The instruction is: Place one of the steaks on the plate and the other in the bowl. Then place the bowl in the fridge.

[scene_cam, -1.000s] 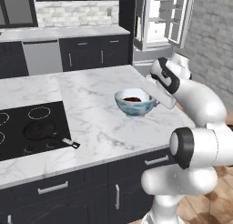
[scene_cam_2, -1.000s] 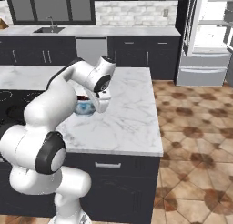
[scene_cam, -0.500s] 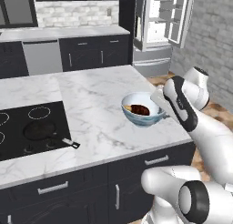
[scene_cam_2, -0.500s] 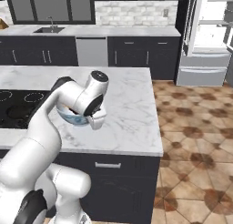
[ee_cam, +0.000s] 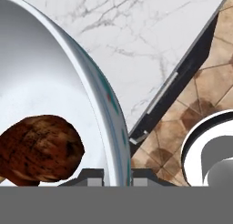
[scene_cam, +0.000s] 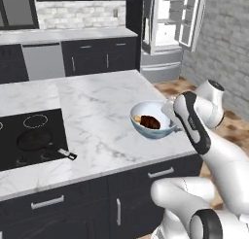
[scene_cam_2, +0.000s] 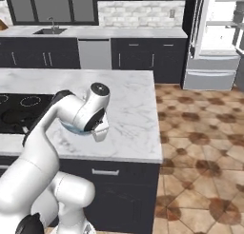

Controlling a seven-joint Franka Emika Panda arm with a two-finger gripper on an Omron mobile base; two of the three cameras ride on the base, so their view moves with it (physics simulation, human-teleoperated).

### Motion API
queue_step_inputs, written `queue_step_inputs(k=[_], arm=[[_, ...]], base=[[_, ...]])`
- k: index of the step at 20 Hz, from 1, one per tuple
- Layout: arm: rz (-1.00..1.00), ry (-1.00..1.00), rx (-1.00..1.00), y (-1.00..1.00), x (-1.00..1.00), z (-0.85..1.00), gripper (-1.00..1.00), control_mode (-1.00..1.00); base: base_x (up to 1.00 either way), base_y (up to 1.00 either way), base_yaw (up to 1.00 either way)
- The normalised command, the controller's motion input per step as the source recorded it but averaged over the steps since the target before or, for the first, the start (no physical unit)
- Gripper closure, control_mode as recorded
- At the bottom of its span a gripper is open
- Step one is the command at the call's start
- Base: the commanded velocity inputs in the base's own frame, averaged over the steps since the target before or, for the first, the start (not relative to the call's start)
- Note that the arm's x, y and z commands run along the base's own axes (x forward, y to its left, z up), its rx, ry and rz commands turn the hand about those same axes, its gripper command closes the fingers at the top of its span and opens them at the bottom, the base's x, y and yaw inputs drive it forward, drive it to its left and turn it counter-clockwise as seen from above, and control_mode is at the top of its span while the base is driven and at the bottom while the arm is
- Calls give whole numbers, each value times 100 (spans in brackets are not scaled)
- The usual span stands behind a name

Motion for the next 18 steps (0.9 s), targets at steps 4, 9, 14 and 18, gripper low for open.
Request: queue_step_inputs(k=[4,9,14,18], arm=[[0,0,0,0,0,0,100,100],[0,0,0,0,0,0,100,100],[0,0,0,0,0,0,100,100],[0,0,0,0,0,0,100,100]], base=[[1,-100,9],[6,-100,8],[5,-100,7],[1,-100,5]])
